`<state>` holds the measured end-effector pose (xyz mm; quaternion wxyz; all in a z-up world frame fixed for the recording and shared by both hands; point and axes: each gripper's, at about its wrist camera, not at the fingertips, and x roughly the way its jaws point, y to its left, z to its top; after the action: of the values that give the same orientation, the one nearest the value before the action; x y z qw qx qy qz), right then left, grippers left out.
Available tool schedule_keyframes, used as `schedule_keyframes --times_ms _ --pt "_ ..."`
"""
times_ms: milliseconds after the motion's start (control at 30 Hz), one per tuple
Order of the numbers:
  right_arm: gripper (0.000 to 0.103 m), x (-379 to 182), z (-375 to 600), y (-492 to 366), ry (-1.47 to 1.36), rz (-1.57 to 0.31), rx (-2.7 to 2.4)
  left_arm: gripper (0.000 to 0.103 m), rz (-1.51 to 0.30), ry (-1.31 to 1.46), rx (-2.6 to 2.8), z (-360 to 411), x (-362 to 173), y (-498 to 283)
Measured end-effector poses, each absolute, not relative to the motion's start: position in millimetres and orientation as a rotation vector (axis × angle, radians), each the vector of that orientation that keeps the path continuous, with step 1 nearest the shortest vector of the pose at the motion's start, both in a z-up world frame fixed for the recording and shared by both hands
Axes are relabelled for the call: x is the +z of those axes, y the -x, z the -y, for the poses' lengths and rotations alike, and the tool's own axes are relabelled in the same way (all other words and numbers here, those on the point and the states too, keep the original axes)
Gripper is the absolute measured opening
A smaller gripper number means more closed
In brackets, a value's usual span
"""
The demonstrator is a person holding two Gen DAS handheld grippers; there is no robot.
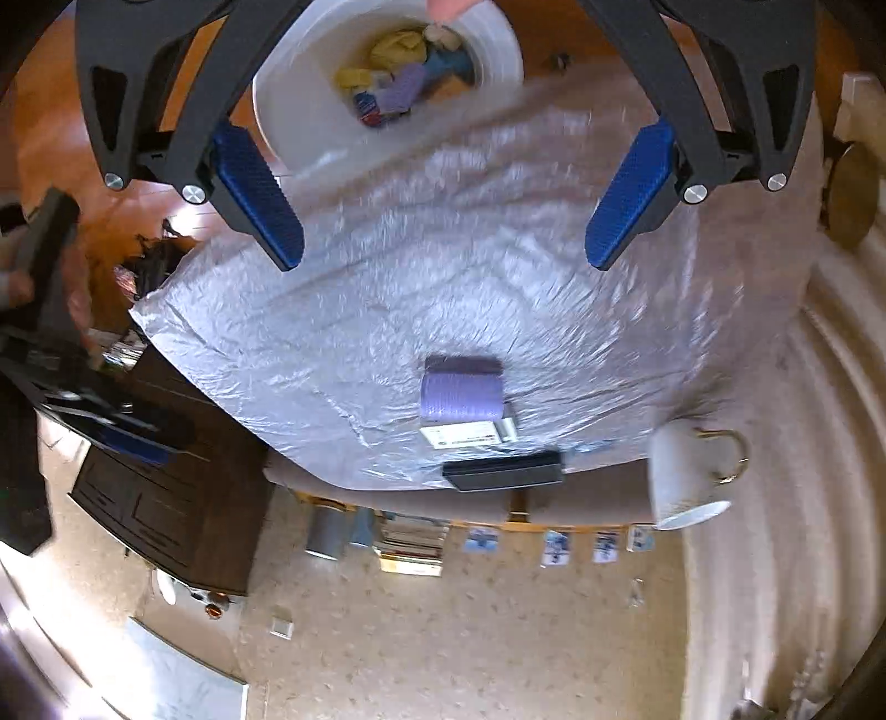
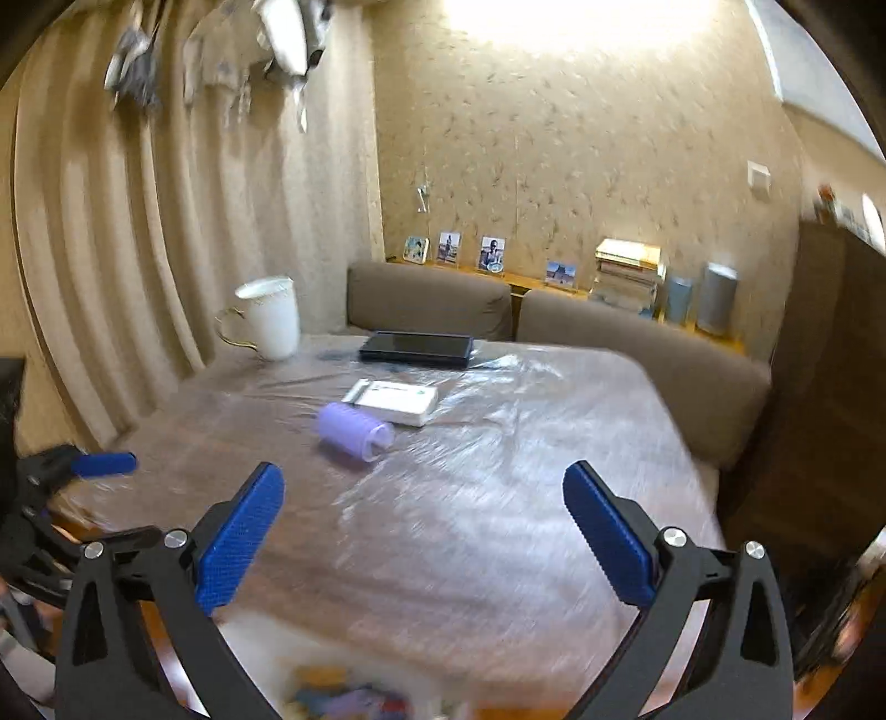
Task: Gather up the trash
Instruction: 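Raise both tools from the bin back toward the table, then grasp the purple roller with the left tool while the right tool grasps the white medicine box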
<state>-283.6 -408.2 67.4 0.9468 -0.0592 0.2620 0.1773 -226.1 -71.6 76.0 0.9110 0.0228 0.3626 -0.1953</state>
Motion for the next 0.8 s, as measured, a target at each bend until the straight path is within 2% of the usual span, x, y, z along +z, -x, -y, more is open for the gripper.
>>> schedule_keyframes --times_ms 400,633,733,800 --pt "0.099 29 360 153 0.330 -0.700 0.508 0.102 -0.823 -0.113 -0.407 108 45 136" --pt "0.094 -3 329 71 0.431 -0.783 0.682 0.102 -0.875 -0.090 -0.362 118 28 89" --pt "0.087 -13 321 51 0.426 -0.828 0.760 0.096 -0.899 -0.080 -0.369 122 21 73" --pt "0.087 -20 316 39 0.418 -0.851 0.815 0.092 -0.913 -0.071 -0.373 122 18 66"
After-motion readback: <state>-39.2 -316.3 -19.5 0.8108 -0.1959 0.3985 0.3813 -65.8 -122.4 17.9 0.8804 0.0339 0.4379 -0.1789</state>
